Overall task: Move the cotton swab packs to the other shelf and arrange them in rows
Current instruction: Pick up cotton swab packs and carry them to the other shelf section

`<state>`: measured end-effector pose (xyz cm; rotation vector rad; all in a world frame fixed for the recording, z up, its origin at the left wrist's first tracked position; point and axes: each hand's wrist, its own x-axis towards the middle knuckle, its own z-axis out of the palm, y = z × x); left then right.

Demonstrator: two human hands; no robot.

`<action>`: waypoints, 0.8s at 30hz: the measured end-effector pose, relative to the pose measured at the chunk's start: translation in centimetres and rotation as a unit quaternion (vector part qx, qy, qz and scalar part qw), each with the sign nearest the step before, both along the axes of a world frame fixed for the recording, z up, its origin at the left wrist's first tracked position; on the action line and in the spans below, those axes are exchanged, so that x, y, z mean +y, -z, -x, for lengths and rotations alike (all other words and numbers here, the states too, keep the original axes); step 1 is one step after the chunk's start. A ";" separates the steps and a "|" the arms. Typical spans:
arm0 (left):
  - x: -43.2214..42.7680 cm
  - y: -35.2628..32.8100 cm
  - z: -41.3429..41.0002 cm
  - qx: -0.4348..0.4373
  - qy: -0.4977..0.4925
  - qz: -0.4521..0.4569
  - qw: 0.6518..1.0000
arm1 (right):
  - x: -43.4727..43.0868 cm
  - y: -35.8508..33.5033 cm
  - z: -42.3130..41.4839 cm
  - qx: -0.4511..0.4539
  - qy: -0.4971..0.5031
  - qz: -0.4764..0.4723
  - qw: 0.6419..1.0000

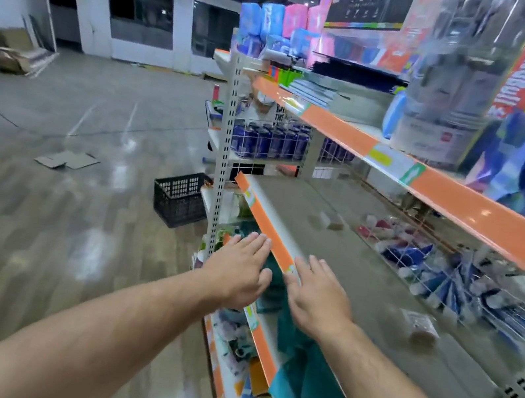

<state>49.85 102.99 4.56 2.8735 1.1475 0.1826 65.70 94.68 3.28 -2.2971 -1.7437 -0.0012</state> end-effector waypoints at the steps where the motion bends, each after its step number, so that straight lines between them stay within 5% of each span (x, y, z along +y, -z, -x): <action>1: 1.1 -0.3 -0.6 0.004 0.001 -0.004 1.000 | 1.1 -0.2 -0.5 -0.001 0.001 -0.002 1.000; 15: 15.3 2.7 -15.9 0.000 0.169 -0.040 0.985 | 9.0 0.6 -11.2 -0.007 0.152 0.033 0.988; 24: 26.8 5.2 -29.0 0.052 0.303 -0.019 0.951 | 9.6 0.5 -16.9 -0.009 0.380 0.041 0.924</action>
